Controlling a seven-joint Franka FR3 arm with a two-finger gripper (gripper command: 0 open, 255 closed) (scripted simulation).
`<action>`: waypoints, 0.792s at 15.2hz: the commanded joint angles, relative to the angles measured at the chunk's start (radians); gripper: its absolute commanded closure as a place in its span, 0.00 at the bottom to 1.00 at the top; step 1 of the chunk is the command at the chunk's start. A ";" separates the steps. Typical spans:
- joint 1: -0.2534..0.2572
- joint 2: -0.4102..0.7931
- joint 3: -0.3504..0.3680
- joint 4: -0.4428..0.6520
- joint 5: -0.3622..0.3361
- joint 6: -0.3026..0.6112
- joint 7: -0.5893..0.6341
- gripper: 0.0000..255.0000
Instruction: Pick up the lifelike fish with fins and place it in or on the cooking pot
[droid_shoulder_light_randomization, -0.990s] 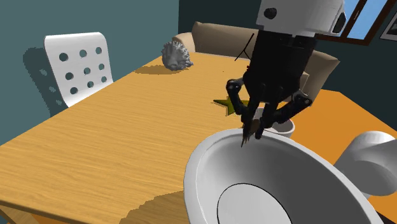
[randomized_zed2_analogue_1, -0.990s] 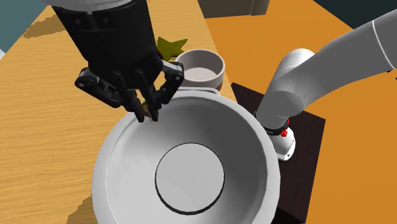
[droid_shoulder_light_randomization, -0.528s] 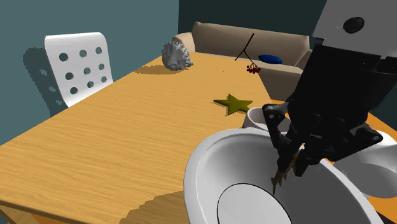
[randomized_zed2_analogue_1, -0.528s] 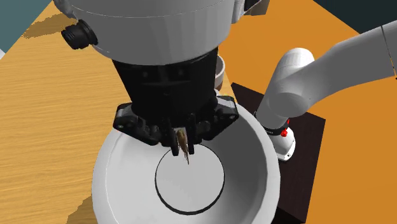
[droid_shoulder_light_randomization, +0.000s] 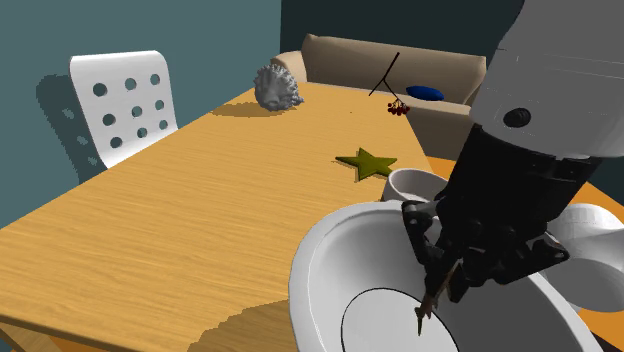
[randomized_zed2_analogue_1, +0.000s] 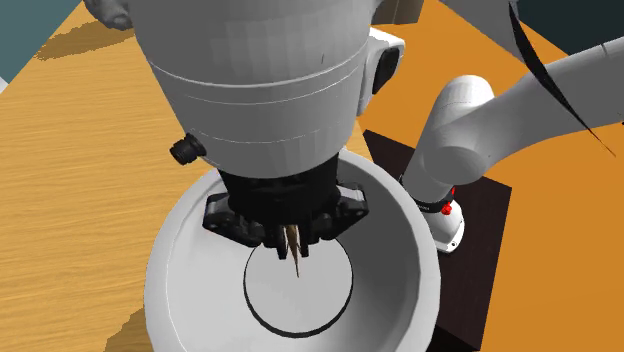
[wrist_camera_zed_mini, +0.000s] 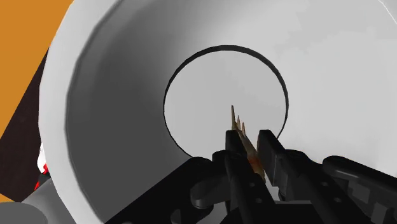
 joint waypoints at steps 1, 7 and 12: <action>0.003 -0.006 0.011 -0.025 0.009 0.022 -0.002 1.00; 0.006 -0.011 0.020 -0.050 0.018 0.042 -0.006 1.00; 0.006 -0.011 0.020 -0.050 0.018 0.042 -0.006 0.00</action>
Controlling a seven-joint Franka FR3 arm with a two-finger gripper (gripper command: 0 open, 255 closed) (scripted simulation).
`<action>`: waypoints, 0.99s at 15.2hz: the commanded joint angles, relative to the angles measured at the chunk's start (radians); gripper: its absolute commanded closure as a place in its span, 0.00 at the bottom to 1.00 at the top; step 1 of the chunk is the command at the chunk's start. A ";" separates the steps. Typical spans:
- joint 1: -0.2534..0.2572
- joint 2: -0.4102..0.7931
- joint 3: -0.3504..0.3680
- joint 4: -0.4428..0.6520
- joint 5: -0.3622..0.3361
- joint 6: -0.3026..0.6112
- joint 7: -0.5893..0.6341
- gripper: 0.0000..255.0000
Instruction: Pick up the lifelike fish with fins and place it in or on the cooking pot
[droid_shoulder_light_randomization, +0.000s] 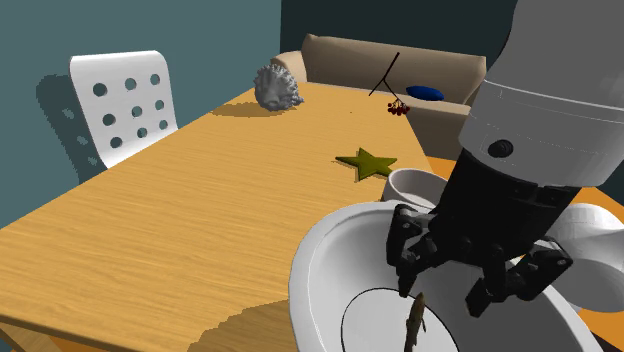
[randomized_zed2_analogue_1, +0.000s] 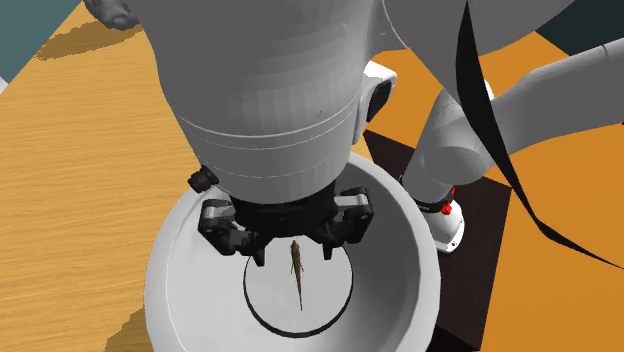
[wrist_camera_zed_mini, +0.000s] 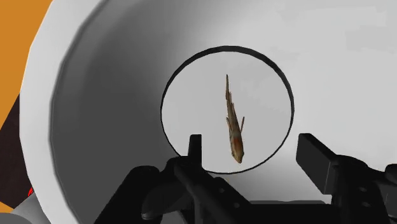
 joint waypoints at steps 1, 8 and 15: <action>0.000 0.000 0.000 0.000 0.000 0.000 0.000 0.00; -0.019 0.036 -0.042 0.134 -0.042 -0.104 0.019 0.00; -0.019 0.036 -0.042 0.134 -0.042 -0.104 0.019 0.00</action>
